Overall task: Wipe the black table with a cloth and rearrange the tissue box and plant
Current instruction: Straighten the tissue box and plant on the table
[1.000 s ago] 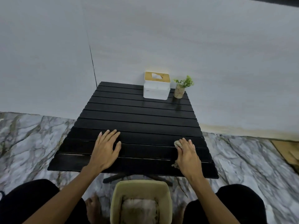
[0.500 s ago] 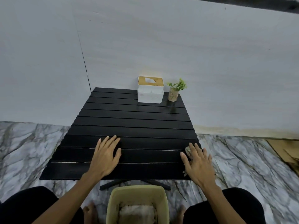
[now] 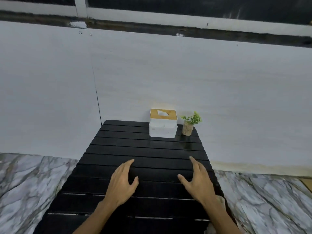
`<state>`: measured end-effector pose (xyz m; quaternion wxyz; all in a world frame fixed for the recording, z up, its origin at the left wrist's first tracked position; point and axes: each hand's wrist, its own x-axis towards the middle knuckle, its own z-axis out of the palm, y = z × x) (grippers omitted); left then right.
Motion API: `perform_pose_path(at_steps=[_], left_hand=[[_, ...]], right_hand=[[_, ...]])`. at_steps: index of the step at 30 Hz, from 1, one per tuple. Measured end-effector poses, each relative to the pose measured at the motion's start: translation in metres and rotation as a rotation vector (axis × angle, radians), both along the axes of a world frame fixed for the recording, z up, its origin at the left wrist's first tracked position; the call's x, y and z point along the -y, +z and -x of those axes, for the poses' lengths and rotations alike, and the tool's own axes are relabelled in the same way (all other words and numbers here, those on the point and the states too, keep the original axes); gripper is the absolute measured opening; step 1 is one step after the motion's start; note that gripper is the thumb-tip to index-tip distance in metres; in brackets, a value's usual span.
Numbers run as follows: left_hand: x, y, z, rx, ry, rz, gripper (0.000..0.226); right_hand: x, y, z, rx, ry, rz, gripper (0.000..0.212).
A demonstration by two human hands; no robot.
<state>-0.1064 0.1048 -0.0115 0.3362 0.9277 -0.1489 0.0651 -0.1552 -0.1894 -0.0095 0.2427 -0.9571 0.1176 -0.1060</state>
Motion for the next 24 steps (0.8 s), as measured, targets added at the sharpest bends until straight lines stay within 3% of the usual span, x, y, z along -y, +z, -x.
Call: perform_pose_path(at_steps=[6,10,16,20,24], left_hand=[[0.039,0.025,-0.091,-0.065,-0.047,0.02,0.085],[0.067,0.036,-0.157,-0.082,-0.067,0.056,0.099],[0.103,0.052,-0.228,-0.026,-0.191,0.218,0.094],[0.116,0.041,-0.258,-0.068,-0.146,0.152,0.106],[0.124,0.03,-0.266,-0.052,-0.106,0.14,0.093]], right_hand=[[-0.002,0.004,-0.113,-0.044,0.088,-0.084,0.122],[0.009,0.011,-0.179,-0.013,0.094,-0.046,0.13],[0.023,0.017,-0.25,0.171,0.178,-0.088,0.131],[0.023,0.017,-0.274,0.139,0.215,-0.091,0.123],[0.023,0.011,-0.284,0.142,0.21,-0.131,0.11]])
